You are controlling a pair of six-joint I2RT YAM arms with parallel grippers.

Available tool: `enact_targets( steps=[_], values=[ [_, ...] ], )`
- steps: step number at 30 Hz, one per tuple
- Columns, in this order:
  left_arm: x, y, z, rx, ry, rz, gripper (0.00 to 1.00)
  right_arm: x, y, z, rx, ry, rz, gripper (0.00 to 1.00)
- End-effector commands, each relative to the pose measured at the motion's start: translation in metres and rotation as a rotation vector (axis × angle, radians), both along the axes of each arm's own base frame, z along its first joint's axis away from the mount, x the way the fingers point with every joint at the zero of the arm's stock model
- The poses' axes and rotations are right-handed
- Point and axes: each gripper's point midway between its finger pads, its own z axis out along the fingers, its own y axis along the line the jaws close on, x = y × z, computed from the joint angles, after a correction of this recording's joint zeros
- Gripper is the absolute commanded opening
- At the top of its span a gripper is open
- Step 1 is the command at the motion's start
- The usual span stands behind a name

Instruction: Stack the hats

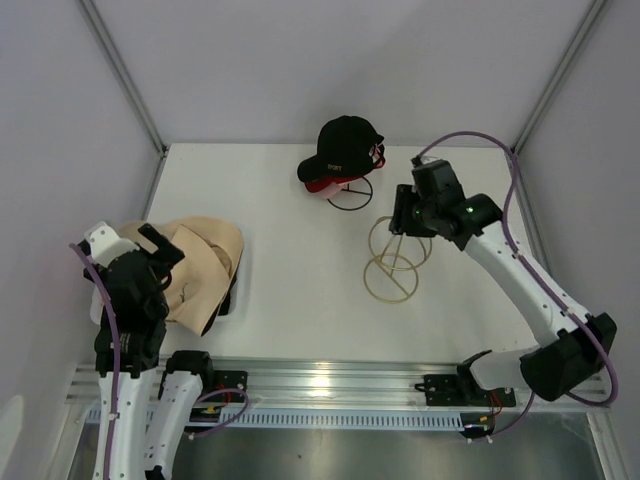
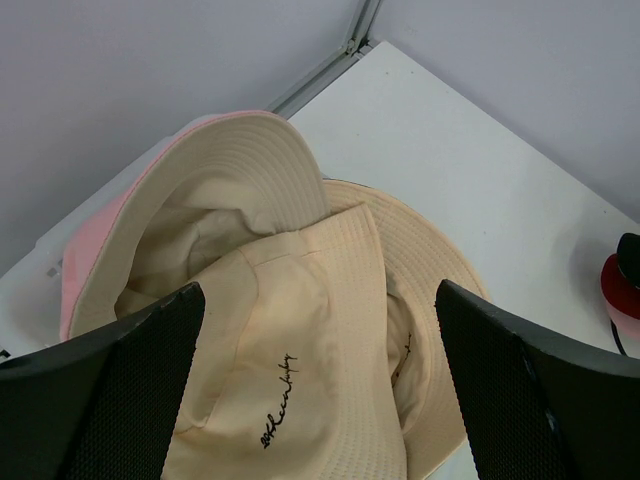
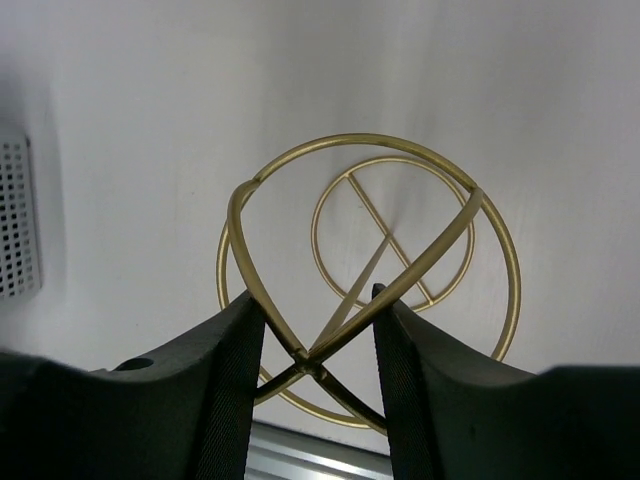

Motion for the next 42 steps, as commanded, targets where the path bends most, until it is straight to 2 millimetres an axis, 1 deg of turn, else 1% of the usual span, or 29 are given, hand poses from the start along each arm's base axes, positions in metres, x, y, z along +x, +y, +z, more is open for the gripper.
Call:
enact_targets(
  steps=[1, 3, 4, 7, 8, 11, 14, 16, 17, 19, 20, 21, 22, 23, 25, 26, 28, 29, 30, 31, 33, 34, 35, 36, 37, 38, 39, 40, 42],
  values=[
    [0.005, -0.005, 0.000, -0.021, -0.028, -0.021, 1.00, -0.018, 0.048, -0.002, 0.003, 0.076, 0.178, 0.38],
    [0.004, -0.005, 0.000, -0.023, -0.030, -0.023, 0.99, -0.018, 0.069, -0.002, -0.004, 0.085, 0.224, 0.38],
    [0.004, -0.004, 0.001, -0.018, -0.032, -0.016, 1.00, -0.025, 0.083, -0.003, -0.011, 0.091, 0.266, 0.39],
    [0.003, -0.002, 0.001, -0.008, -0.032, -0.004, 0.99, -0.030, 0.106, -0.006, -0.006, 0.097, 0.312, 0.39],
    [0.003, -0.002, 0.003, -0.008, -0.039, -0.004, 0.99, -0.040, 0.119, -0.006, 0.024, 0.117, 0.350, 0.39],
    [0.005, -0.004, 0.001, -0.014, -0.036, -0.019, 0.99, -0.054, 0.140, -0.006, 0.058, 0.129, 0.408, 0.40],
    [0.007, -0.006, -0.001, -0.019, -0.036, -0.027, 0.99, -0.061, 0.150, -0.007, 0.036, 0.123, 0.443, 0.42],
    [0.007, -0.006, -0.002, -0.022, -0.038, -0.029, 0.99, -0.061, 0.150, -0.006, 0.010, 0.118, 0.449, 0.48],
    [0.007, -0.007, -0.003, -0.025, -0.036, -0.032, 1.00, -0.058, 0.148, -0.003, -0.006, 0.103, 0.442, 0.50],
    [0.008, -0.009, -0.002, -0.030, -0.038, -0.043, 1.00, -0.054, 0.134, 0.004, -0.069, 0.080, 0.414, 0.62],
    [0.009, -0.010, -0.002, -0.031, -0.036, -0.046, 1.00, -0.049, 0.134, 0.025, -0.064, 0.037, 0.406, 0.67],
    [0.009, -0.010, -0.003, -0.031, -0.032, -0.047, 0.99, -0.047, 0.131, 0.035, -0.071, 0.016, 0.393, 0.83],
    [0.009, -0.009, -0.003, -0.029, -0.033, -0.045, 1.00, -0.045, 0.122, 0.043, -0.103, 0.004, 0.375, 0.87],
    [0.008, -0.008, -0.003, -0.032, -0.036, -0.036, 0.99, -0.041, 0.122, 0.068, -0.080, -0.048, 0.365, 0.88],
    [0.002, 0.002, -0.005, -0.030, -0.018, 0.033, 0.99, -0.039, 0.108, 0.085, -0.094, -0.073, 0.333, 0.97],
    [-0.003, 0.007, -0.001, -0.044, -0.032, 0.076, 1.00, -0.037, 0.104, 0.105, -0.069, -0.109, 0.318, 0.99],
    [-0.013, 0.020, -0.007, -0.027, 0.015, 0.169, 0.99, -0.034, 0.090, 0.121, -0.050, -0.129, 0.281, 0.99],
    [-0.015, 0.023, -0.007, -0.044, 0.013, 0.202, 1.00, -0.036, 0.080, 0.134, -0.024, -0.155, 0.262, 0.99],
    [-0.017, 0.026, -0.002, -0.058, 0.010, 0.230, 1.00, -0.033, 0.072, 0.140, -0.011, -0.171, 0.242, 0.99],
    [-0.020, 0.029, -0.004, -0.070, 0.013, 0.267, 0.99, -0.025, 0.055, 0.146, -0.002, -0.187, 0.192, 0.99],
    [-0.020, 0.028, -0.008, -0.136, 0.000, 0.305, 0.99, -0.025, 0.030, 0.144, 0.001, -0.209, 0.151, 1.00],
    [-0.017, 0.027, -0.010, -0.149, 0.010, 0.315, 0.99, -0.020, 0.028, 0.149, 0.035, -0.243, 0.142, 0.99],
    [-0.017, 0.029, -0.014, -0.155, 0.025, 0.334, 1.00, -0.013, 0.014, 0.147, 0.041, -0.255, 0.105, 0.99],
    [-0.018, 0.032, -0.013, -0.152, 0.038, 0.352, 1.00, -0.013, 0.010, 0.139, 0.059, -0.268, 0.100, 0.99],
    [-0.016, 0.034, -0.016, -0.145, 0.079, 0.376, 0.99, -0.012, 0.008, 0.133, 0.070, -0.264, 0.100, 0.99],
    [-0.023, 0.044, -0.016, -0.148, 0.086, 0.453, 0.99, -0.009, 0.003, 0.128, 0.078, -0.263, 0.084, 0.99],
    [-0.030, 0.047, -0.022, -0.138, 0.132, 0.481, 1.00, -0.007, 0.007, 0.128, 0.105, -0.277, 0.098, 0.99],
    [-0.031, 0.052, -0.020, -0.140, 0.145, 0.513, 0.99, -0.006, 0.008, 0.110, 0.097, -0.242, 0.104, 0.99],
    [-0.031, 0.054, -0.020, -0.144, 0.176, 0.511, 0.99, -0.001, 0.017, 0.103, 0.128, -0.243, 0.136, 0.99]
  ],
)
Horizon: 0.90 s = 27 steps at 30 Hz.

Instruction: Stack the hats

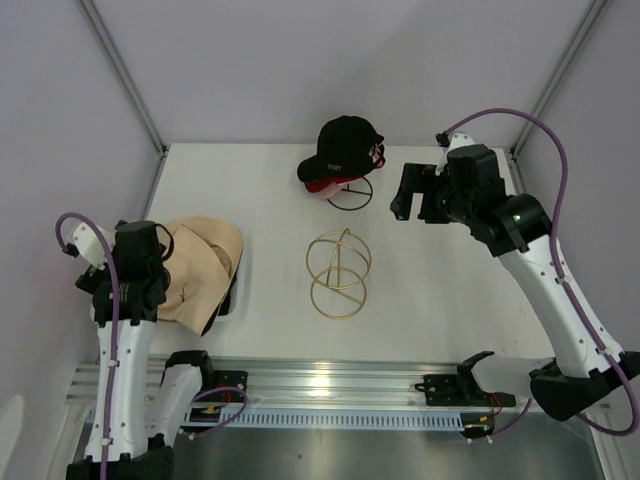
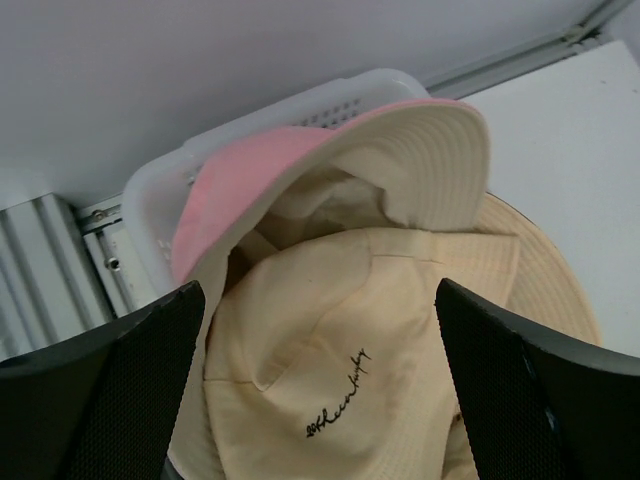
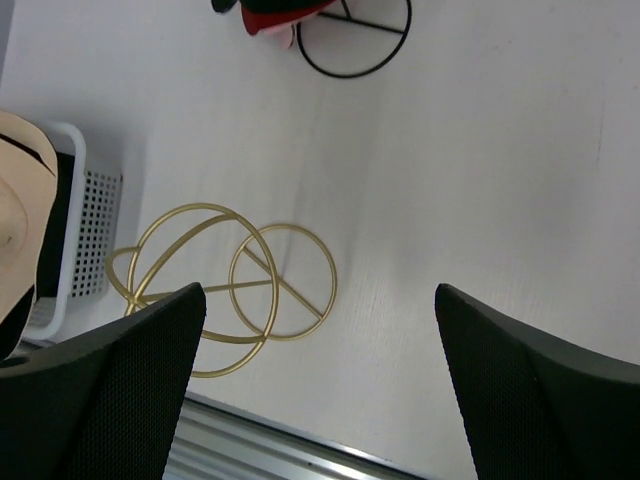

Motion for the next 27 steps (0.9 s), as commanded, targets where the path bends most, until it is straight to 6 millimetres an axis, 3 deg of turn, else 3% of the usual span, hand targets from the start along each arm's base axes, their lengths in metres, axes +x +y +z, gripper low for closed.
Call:
enact_targets(
  steps=[1, 5, 10, 11, 15, 20, 22, 24, 25, 26, 27],
  values=[
    [-0.017, 0.014, 0.010, -0.013, 0.010, 0.117, 1.00, 0.021, 0.028, -0.017, 0.056, -0.012, 0.096, 0.99],
    [-0.029, 0.031, 0.020, 0.030, 0.041, 0.165, 1.00, 0.036, 0.042, -0.031, 0.065, -0.012, 0.133, 0.99],
    [-0.026, 0.028, 0.013, -0.028, 0.019, 0.114, 0.84, 0.058, 0.057, -0.016, 0.121, -0.080, 0.184, 1.00],
    [-0.025, 0.027, -0.002, -0.038, 0.055, 0.100, 0.84, 0.062, 0.059, -0.016, 0.122, -0.083, 0.198, 0.99],
    [-0.015, 0.023, -0.032, -0.081, 0.129, 0.056, 0.87, 0.074, 0.060, -0.003, 0.125, -0.114, 0.222, 0.99],
    [-0.003, 0.022, -0.052, -0.083, 0.158, 0.008, 0.76, 0.082, 0.063, 0.013, 0.144, -0.157, 0.235, 0.99],
    [-0.003, 0.025, -0.056, -0.071, 0.179, 0.007, 0.50, 0.084, 0.064, 0.023, 0.158, -0.178, 0.231, 0.99],
    [0.004, 0.023, -0.047, -0.055, 0.149, -0.034, 0.12, 0.088, 0.063, 0.030, 0.166, -0.195, 0.217, 0.99],
    [0.022, 0.012, -0.004, 0.020, 0.076, -0.205, 0.01, 0.097, 0.066, 0.047, 0.193, -0.217, 0.200, 0.99],
    [0.026, 0.002, -0.003, -0.002, 0.050, -0.264, 0.01, 0.097, 0.066, 0.047, 0.194, -0.217, 0.200, 0.99],
    [0.033, -0.007, 0.012, 0.022, 0.017, -0.352, 0.01, 0.099, 0.069, 0.051, 0.204, -0.222, 0.205, 0.99]
  ],
)
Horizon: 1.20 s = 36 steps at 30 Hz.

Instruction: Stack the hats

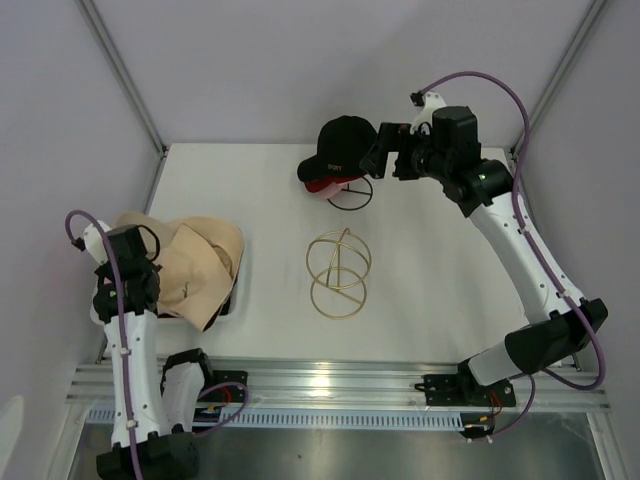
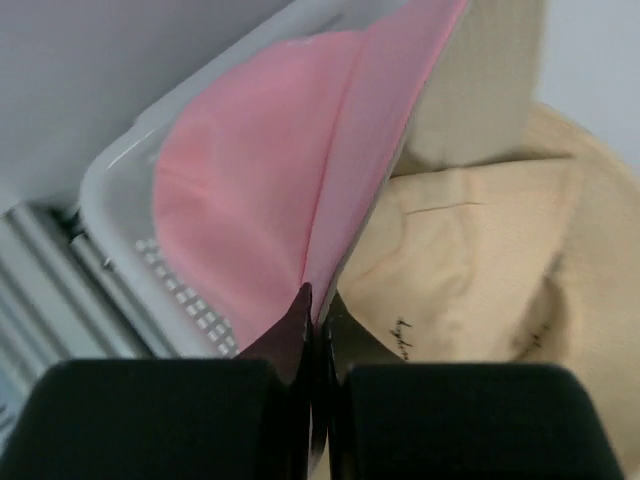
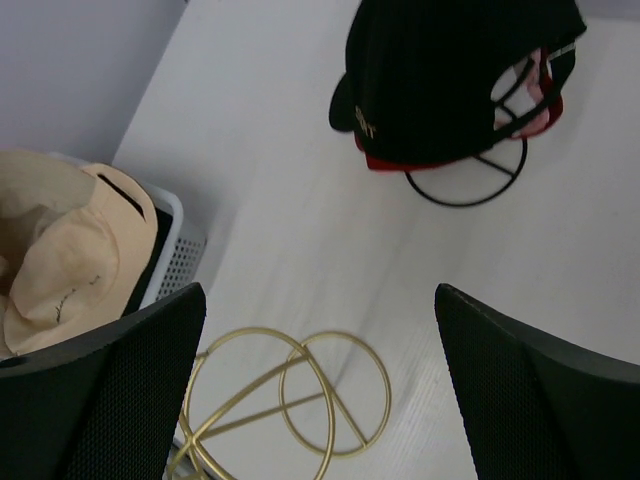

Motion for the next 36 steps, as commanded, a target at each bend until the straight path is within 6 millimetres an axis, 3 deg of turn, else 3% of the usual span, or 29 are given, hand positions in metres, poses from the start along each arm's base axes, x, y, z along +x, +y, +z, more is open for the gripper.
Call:
enact_targets(
  steps=[1, 2, 4, 6, 7, 8, 11, 12, 15, 16, 18, 19, 20, 21, 22, 24, 27, 33, 36],
  values=[
    [0.041, -0.029, 0.100, 0.126, -0.269, -0.370, 0.01, 0.019, 0.012, 0.042, 0.079, -0.089, -0.001, 0.99],
    [0.041, -0.041, 0.128, 0.156, -0.357, -0.435, 0.01, 0.021, 0.015, 0.055, 0.100, -0.109, 0.007, 0.99],
    [0.050, -0.073, 0.169, 0.201, -0.489, -0.644, 0.01, 0.022, 0.024, 0.062, 0.133, -0.102, 0.046, 0.99],
    [0.047, -0.094, 0.203, 0.229, -0.559, -0.757, 0.01, 0.027, 0.033, 0.066, 0.153, -0.090, 0.074, 0.99],
    [0.049, -0.105, 0.206, 0.242, -0.540, -0.828, 0.01, 0.027, 0.034, 0.068, 0.159, -0.086, 0.073, 0.99],
    [0.045, -0.114, 0.227, 0.276, -0.567, -0.874, 0.01, 0.033, 0.033, 0.067, 0.164, -0.078, 0.046, 0.99],
    [0.058, -0.133, 0.221, 0.320, -0.467, -1.007, 0.01, 0.036, 0.029, 0.068, 0.183, -0.075, 0.007, 0.99],
    [0.056, -0.137, 0.237, 0.374, -0.470, -1.032, 0.01, 0.036, 0.028, 0.064, 0.184, -0.066, 0.003, 0.99],
    [0.064, -0.163, 0.242, 0.446, -0.402, -1.153, 0.01, 0.035, 0.020, 0.064, 0.187, -0.066, -0.018, 0.99],
    [0.066, -0.180, 0.243, 0.446, -0.397, -1.203, 0.01, 0.035, 0.017, 0.059, 0.183, -0.054, -0.031, 0.99],
    [0.068, -0.194, 0.238, 0.422, -0.371, -1.228, 0.01, 0.033, 0.004, 0.060, 0.184, -0.049, -0.070, 0.99],
    [0.065, -0.208, 0.250, 0.403, -0.402, -1.256, 0.01, 0.032, 0.001, 0.052, 0.180, -0.031, -0.081, 1.00],
    [0.077, -0.214, 0.240, 0.383, -0.352, -1.247, 0.01, 0.032, -0.004, 0.052, 0.186, -0.033, -0.087, 1.00],
    [0.081, -0.219, 0.235, 0.334, -0.331, -1.233, 0.01, 0.027, -0.008, 0.054, 0.195, -0.034, -0.094, 0.99],
    [0.086, -0.219, 0.247, 0.326, -0.352, -1.205, 0.01, 0.026, -0.010, 0.046, 0.189, -0.017, -0.099, 0.99],
    [0.107, -0.218, 0.248, 0.312, -0.349, -1.111, 0.01, 0.023, -0.017, 0.042, 0.188, -0.015, -0.111, 0.99],
    [0.120, -0.224, 0.259, 0.288, -0.397, -1.077, 0.01, 0.013, -0.021, 0.036, 0.192, -0.014, -0.094, 0.99],
    [0.126, -0.243, 0.297, 0.216, -0.592, -1.084, 0.01, -0.013, -0.002, 0.047, 0.240, -0.072, 0.090, 0.99],
    [0.137, -0.255, 0.298, 0.189, -0.571, -1.110, 0.01, -0.036, 0.021, 0.062, 0.275, -0.162, 0.292, 0.99]
  ],
)
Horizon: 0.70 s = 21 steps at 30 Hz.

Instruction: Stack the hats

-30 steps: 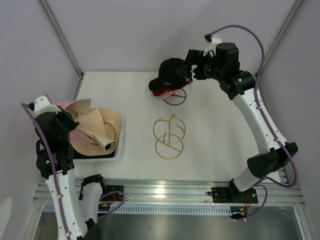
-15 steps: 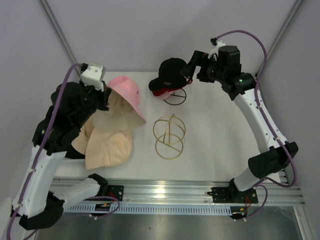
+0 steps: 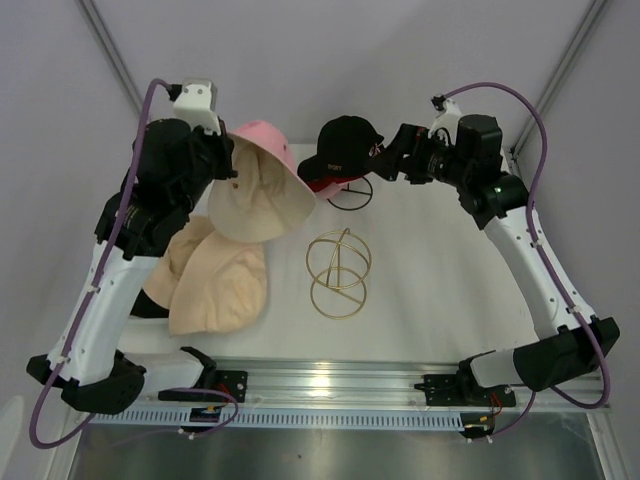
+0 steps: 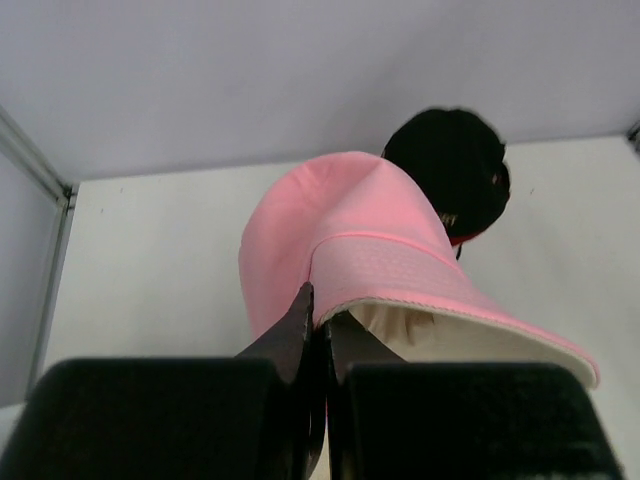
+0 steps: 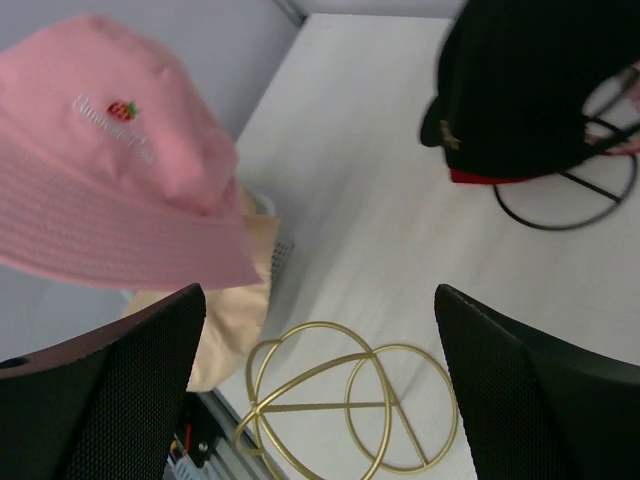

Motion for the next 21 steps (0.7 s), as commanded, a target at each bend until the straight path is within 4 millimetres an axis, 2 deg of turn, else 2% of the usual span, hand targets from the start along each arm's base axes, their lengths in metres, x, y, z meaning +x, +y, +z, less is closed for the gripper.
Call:
enact_targets(
  steps=[1, 2, 3, 6, 9, 11, 13, 14, 16, 17, 18, 19, 21],
  values=[
    [0.011, -0.021, 0.044, -0.116, -0.089, -0.043, 0.01, -0.036, 0.037, 0.045, 0.062, -0.248, 0.279, 0.99],
    [0.014, -0.026, 0.040, -0.112, -0.071, -0.055, 0.01, -0.043, 0.044, 0.044, 0.037, -0.283, 0.331, 0.99],
    [0.014, -0.034, 0.042, -0.113, -0.071, -0.073, 0.01, -0.041, 0.048, 0.047, -0.042, -0.376, 0.348, 0.99],
    [0.021, -0.046, 0.028, -0.076, -0.026, -0.081, 0.01, -0.041, 0.064, 0.035, -0.199, -0.464, 0.387, 0.99],
    [0.027, -0.053, 0.022, -0.061, -0.007, -0.094, 0.01, -0.044, 0.072, 0.038, -0.225, -0.568, 0.449, 0.99],
    [0.032, -0.057, 0.019, -0.055, -0.001, -0.100, 0.01, -0.054, 0.079, 0.040, -0.226, -0.641, 0.498, 0.99],
    [0.034, -0.062, 0.016, -0.052, 0.014, -0.118, 0.01, -0.055, 0.080, 0.050, -0.248, -0.731, 0.469, 0.99],
    [0.032, -0.070, 0.021, -0.069, 0.014, -0.158, 0.01, -0.057, 0.085, 0.047, -0.261, -0.742, 0.474, 0.99],
    [0.028, -0.078, 0.024, -0.088, 0.013, -0.207, 0.01, -0.045, 0.088, 0.038, -0.330, -0.746, 0.441, 0.99],
    [0.026, -0.082, 0.023, -0.094, 0.016, -0.228, 0.01, -0.042, 0.091, 0.041, -0.343, -0.756, 0.440, 0.97],
    [0.019, -0.086, 0.027, -0.106, 0.007, -0.264, 0.01, -0.041, 0.094, 0.038, -0.355, -0.753, 0.446, 0.95],
    [0.016, -0.088, 0.027, -0.106, 0.008, -0.278, 0.01, -0.033, 0.098, 0.027, -0.381, -0.729, 0.448, 0.85],
    [0.005, -0.090, 0.030, -0.109, 0.000, -0.319, 0.01, -0.028, 0.099, 0.022, -0.396, -0.720, 0.442, 0.64]
  ],
)
